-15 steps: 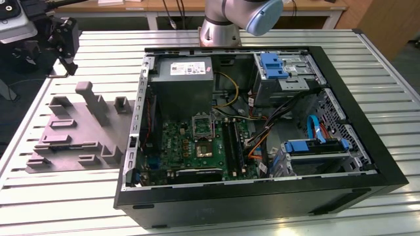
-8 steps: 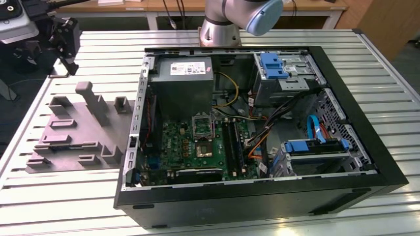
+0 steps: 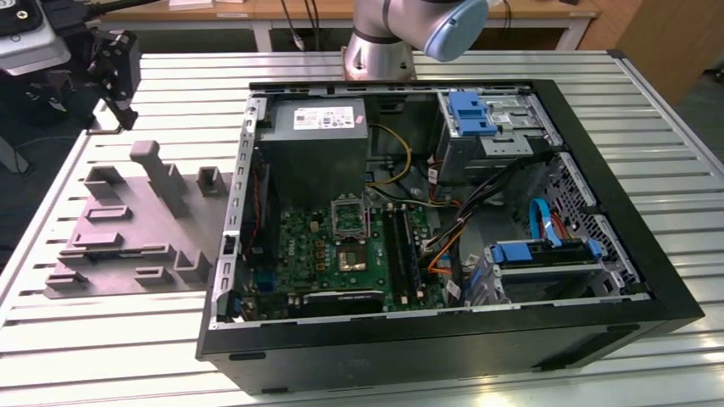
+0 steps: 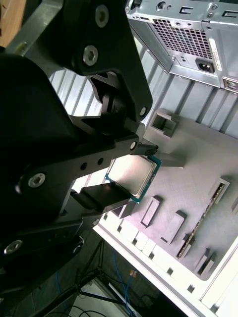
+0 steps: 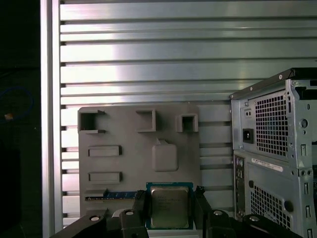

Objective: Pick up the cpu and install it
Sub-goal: 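Pick up the cpu and move it towards the insertion slot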

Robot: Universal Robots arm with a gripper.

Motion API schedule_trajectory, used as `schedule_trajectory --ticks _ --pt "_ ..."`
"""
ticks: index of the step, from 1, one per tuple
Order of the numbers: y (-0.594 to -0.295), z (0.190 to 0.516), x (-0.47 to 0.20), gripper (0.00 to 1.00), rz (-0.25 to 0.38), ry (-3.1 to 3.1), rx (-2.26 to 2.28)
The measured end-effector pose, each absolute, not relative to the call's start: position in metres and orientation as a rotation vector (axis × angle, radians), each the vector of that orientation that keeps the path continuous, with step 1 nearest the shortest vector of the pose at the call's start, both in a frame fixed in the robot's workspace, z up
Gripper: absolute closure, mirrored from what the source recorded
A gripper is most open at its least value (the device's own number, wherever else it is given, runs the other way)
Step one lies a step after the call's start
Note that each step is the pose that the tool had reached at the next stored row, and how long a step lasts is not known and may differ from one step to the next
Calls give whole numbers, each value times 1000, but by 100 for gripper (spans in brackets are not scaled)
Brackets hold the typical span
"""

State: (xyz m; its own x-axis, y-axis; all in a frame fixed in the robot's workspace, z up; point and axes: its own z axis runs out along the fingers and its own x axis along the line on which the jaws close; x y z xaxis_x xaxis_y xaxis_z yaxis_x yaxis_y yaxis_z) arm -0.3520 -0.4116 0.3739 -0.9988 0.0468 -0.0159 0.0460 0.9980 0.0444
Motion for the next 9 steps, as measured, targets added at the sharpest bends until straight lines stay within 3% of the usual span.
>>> schedule_trajectory --ticks 9 --pt "-412 374 -350 53 69 3123 73"
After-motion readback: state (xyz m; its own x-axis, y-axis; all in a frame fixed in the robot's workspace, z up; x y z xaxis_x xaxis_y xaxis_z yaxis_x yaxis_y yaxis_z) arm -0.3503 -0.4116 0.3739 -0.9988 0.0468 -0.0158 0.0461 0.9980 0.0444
